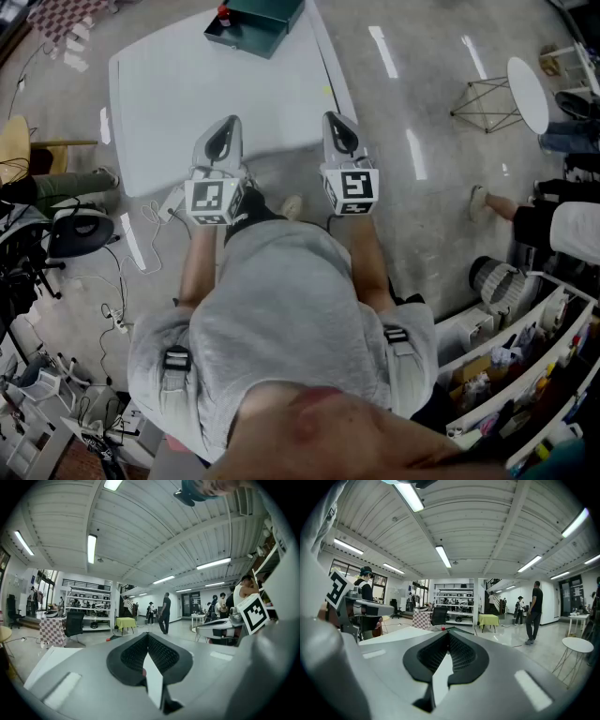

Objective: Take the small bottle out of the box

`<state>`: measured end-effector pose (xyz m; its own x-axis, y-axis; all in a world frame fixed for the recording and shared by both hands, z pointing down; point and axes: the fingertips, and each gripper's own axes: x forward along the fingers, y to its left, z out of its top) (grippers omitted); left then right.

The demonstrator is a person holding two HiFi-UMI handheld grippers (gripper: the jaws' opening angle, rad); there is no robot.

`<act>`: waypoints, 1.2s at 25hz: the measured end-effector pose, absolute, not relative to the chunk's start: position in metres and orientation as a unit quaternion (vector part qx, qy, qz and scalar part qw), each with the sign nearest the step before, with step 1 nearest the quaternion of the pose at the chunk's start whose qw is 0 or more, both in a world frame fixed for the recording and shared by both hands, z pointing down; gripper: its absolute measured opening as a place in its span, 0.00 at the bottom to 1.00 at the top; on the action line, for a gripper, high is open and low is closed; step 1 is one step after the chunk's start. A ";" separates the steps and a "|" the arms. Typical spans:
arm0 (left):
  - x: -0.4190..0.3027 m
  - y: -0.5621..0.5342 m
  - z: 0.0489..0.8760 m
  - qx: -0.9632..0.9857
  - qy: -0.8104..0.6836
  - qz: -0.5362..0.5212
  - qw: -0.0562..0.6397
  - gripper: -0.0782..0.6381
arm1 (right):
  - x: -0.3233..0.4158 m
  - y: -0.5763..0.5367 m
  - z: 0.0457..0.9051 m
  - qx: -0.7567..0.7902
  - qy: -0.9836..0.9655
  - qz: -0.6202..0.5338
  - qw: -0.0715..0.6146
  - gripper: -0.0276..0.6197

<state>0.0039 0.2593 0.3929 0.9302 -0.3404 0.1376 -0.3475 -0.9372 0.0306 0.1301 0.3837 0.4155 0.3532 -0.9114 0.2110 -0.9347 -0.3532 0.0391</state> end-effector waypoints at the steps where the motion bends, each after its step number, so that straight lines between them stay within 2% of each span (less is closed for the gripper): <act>1: 0.004 0.257 0.393 0.982 -0.176 0.064 0.026 0.12 | 0.131 0.382 0.415 0.820 -0.563 0.076 0.072 0.05; 5: 0.005 0.250 0.395 0.983 -0.170 0.057 0.025 0.12 | 0.135 0.375 0.416 0.820 -0.564 0.081 0.054 0.05; 12: 0.003 0.227 0.396 0.980 -0.190 0.060 0.026 0.12 | 0.135 0.349 0.417 0.808 -0.580 0.085 0.062 0.05; 30: 0.005 0.089 0.389 0.966 -0.250 0.059 0.037 0.12 | 0.143 0.191 0.408 0.763 -0.638 0.081 0.070 0.05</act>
<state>0.0050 0.0889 0.3892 0.8685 -0.4777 0.1323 -0.4864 -0.8727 0.0424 0.1433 0.1906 0.4082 0.1739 -0.9613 0.2136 -0.9842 -0.1772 0.0038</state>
